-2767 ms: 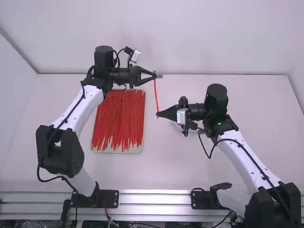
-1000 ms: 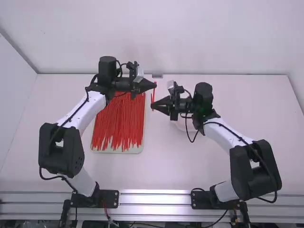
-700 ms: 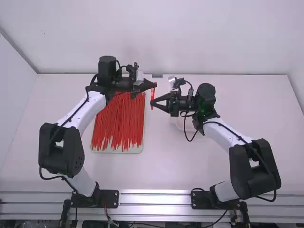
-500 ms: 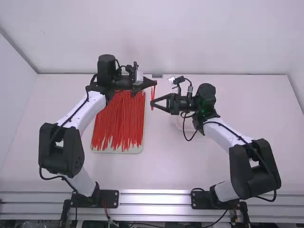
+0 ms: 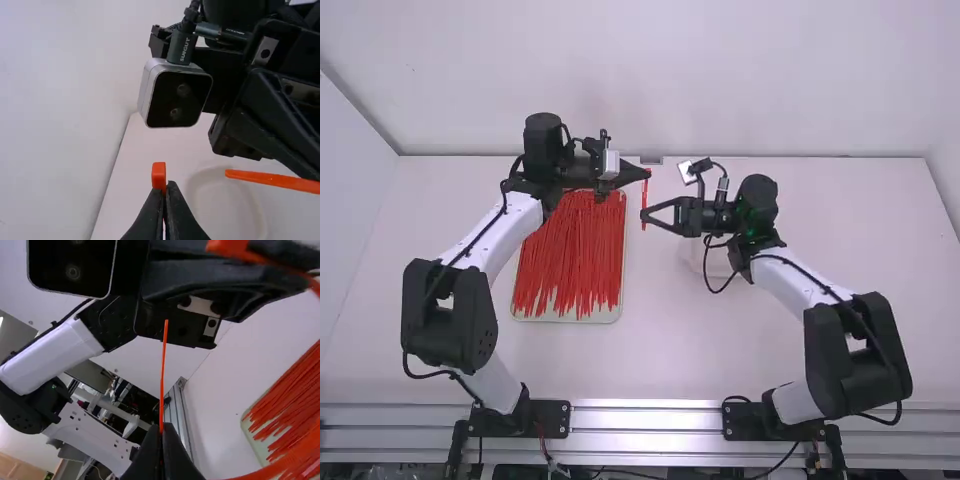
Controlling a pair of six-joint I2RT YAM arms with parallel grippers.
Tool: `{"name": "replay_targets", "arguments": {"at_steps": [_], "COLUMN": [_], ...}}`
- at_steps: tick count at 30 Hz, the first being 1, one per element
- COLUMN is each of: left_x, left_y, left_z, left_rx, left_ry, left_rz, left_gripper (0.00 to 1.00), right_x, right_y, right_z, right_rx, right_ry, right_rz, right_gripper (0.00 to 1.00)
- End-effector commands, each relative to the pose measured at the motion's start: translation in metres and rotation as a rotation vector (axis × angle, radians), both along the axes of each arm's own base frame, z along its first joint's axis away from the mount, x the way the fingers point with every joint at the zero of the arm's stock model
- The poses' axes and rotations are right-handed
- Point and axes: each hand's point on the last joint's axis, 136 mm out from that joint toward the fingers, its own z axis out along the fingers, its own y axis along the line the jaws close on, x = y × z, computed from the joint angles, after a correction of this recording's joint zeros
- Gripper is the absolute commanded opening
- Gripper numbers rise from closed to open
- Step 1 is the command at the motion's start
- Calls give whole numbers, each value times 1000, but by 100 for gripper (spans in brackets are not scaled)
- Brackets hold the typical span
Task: Fasten the cable tie
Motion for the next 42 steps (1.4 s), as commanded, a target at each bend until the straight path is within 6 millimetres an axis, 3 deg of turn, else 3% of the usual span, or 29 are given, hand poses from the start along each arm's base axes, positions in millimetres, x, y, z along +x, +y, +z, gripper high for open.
{"name": "replay_targets", "arguments": {"at_steps": [1, 42], "left_x": [-3, -18], "left_y": [1, -2], "left_z": [-3, 1], "left_rx": [-3, -23], "left_ry": [-10, -55], "left_rz": [-20, -107], "left_gripper": [2, 2], "right_x": [5, 14], "right_y": [0, -1], "right_z": [8, 10], "right_rx": [8, 18], "right_ry": [-26, 32], "right_rz": [-14, -62], "right_gripper": [0, 0]}}
